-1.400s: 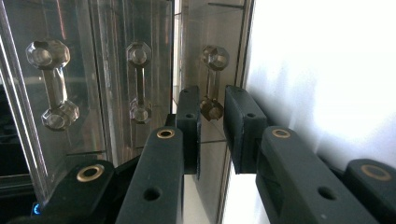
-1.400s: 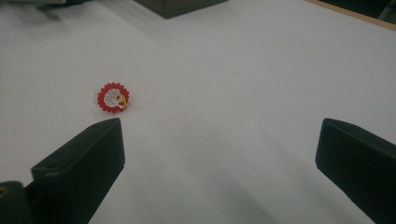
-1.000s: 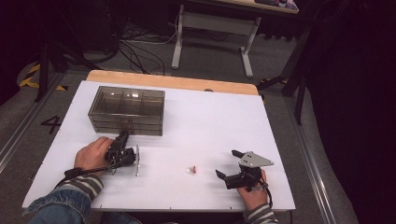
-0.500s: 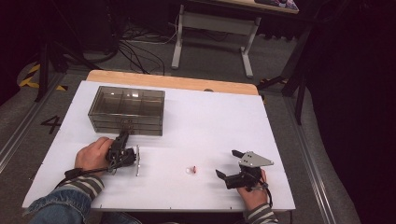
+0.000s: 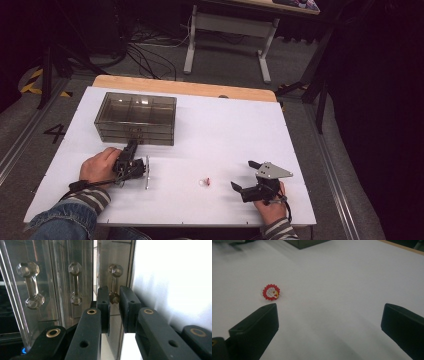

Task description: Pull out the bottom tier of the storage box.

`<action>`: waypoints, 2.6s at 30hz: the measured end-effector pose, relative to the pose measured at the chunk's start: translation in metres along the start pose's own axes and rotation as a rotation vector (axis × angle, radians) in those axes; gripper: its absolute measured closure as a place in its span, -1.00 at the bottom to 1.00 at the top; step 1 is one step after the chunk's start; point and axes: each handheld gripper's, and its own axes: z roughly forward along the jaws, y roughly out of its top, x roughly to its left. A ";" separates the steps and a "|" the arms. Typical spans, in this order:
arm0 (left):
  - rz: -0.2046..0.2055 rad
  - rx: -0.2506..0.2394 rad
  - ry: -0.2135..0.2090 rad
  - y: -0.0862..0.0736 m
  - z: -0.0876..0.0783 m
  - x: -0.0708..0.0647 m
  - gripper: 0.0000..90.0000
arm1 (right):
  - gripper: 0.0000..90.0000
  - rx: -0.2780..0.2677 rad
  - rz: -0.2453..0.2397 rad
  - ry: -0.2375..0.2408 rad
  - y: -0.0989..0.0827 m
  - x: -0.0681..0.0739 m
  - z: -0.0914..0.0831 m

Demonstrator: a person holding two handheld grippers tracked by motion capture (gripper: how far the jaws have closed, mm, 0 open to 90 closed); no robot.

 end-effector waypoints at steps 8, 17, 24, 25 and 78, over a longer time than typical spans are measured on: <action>0.002 -0.002 -0.034 -0.001 -0.009 0.003 0.75 | -0.95 0.001 -0.001 0.000 0.000 0.000 0.000; -0.010 -0.012 -0.058 -0.005 -0.019 0.004 0.75 | -0.96 0.003 -0.004 0.003 0.000 0.000 0.000; 0.001 -0.022 -0.076 -0.004 -0.026 0.003 0.74 | -0.95 0.005 -0.004 0.004 0.000 0.000 0.001; -0.002 -0.022 -0.079 -0.004 -0.027 0.003 0.74 | -0.95 0.005 -0.005 0.004 0.000 0.000 0.001; -0.089 -0.030 -0.136 -0.007 -0.046 0.026 0.33 | -0.96 0.001 0.000 0.010 0.000 0.000 0.000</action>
